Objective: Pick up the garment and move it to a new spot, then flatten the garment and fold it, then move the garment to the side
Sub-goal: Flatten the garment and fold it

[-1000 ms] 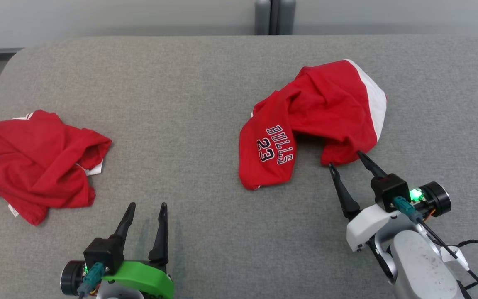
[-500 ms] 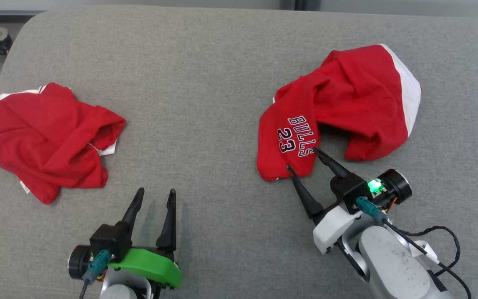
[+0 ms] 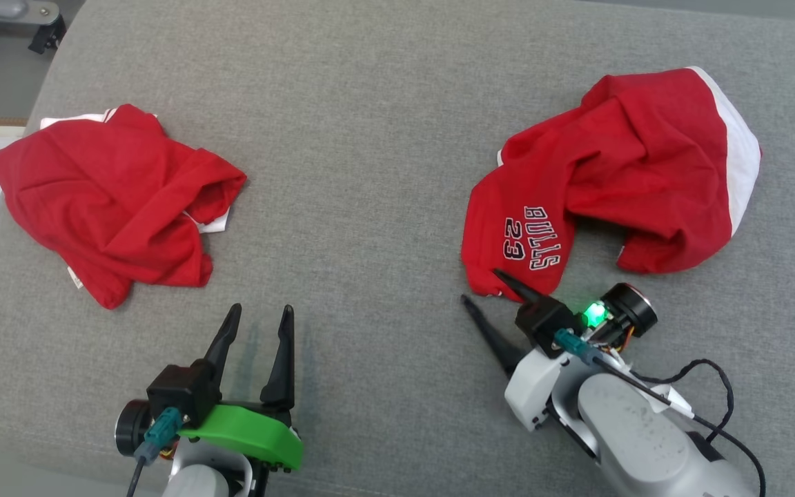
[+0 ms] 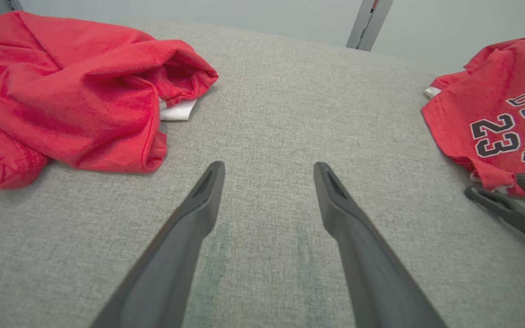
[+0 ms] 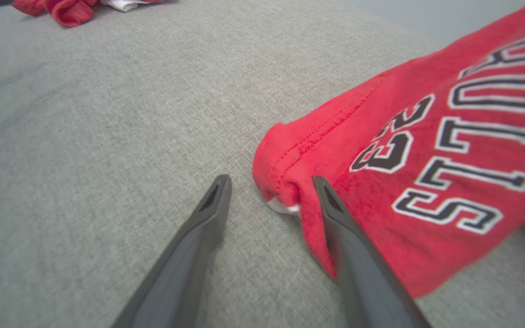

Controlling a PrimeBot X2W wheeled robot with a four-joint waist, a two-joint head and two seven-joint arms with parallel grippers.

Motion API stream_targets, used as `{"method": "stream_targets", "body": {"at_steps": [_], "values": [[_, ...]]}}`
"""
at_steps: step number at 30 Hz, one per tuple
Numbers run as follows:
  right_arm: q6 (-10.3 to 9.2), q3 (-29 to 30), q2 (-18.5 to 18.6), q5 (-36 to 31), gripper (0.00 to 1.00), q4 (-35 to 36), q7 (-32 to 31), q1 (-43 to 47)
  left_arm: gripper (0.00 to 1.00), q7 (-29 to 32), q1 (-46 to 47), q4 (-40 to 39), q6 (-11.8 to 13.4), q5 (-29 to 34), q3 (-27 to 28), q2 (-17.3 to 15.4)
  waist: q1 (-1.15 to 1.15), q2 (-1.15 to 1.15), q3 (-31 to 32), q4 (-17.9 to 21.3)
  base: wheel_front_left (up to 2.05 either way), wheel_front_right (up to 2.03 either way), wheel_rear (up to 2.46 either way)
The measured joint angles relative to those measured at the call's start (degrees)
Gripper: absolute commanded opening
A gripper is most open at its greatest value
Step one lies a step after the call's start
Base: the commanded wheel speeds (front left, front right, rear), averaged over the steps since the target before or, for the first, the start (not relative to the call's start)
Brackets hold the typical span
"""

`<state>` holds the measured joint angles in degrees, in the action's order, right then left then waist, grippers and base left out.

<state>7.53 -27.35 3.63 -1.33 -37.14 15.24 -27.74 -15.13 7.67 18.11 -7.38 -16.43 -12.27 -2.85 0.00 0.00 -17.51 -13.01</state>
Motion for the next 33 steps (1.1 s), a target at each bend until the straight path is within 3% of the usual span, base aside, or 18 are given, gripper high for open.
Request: {"method": "stream_targets", "body": {"at_steps": [1, 9, 14, 20, 24, 27, 33], "values": [[0.00, -0.09, -0.03, 0.29, 0.00, -1.04, 0.01, -0.71, 1.00, 0.00, 0.01, 0.00, 0.00, -0.08, -0.07, 0.01, 0.00, 0.00, -0.05, -0.23, 0.00, 0.00, 0.00], [-0.03, -4.58, -0.01, 4.94, 0.00, 6.59, -0.10, -2.36, 1.00, 0.00, -0.31, 0.60, 0.00, 0.04, 0.45, 0.01, 0.00, 0.00, 2.56, -0.22, 0.00, 0.00, 0.00], [-0.02, -10.66, -0.35, 8.29, 0.00, 12.57, -0.10, -10.35, 1.00, 0.01, -1.66, 1.23, 0.00, 0.53, 0.20, 0.01, 0.00, 0.00, 5.21, -0.20, 0.00, 0.00, 0.00], [-0.02, -12.61, -0.62, 14.99, 0.00, 17.66, -0.11, -22.71, 1.00, 0.00, -3.20, 2.29, 0.00, 1.36, -0.73, 0.02, 0.00, 0.00, 8.64, -0.49, 0.00, 0.00, 0.00], [-0.02, -8.87, -0.85, 19.80, 0.00, 20.82, -0.10, -27.86, 1.00, 0.00, -3.94, 2.61, 0.00, 1.78, -0.81, 0.01, 0.00, 0.00, 10.48, -0.71, 0.00, 0.00, 0.00], [-0.01, -2.90, -0.86, 22.12, 0.00, 21.12, -0.10, -28.15, 1.00, 0.00, -5.19, 2.63, 0.00, 1.96, -0.41, 0.00, 0.00, 0.00, 11.59, -0.39, 0.00, 0.00, 0.00], [-0.01, 7.38, -0.83, 16.79, 0.00, 14.39, -0.10, -22.38, 1.00, 0.00, -5.30, 1.82, 0.00, 2.26, 0.57, 0.00, 0.00, 0.00, 11.83, 1.97, 0.00, 0.00, 0.00]]}}
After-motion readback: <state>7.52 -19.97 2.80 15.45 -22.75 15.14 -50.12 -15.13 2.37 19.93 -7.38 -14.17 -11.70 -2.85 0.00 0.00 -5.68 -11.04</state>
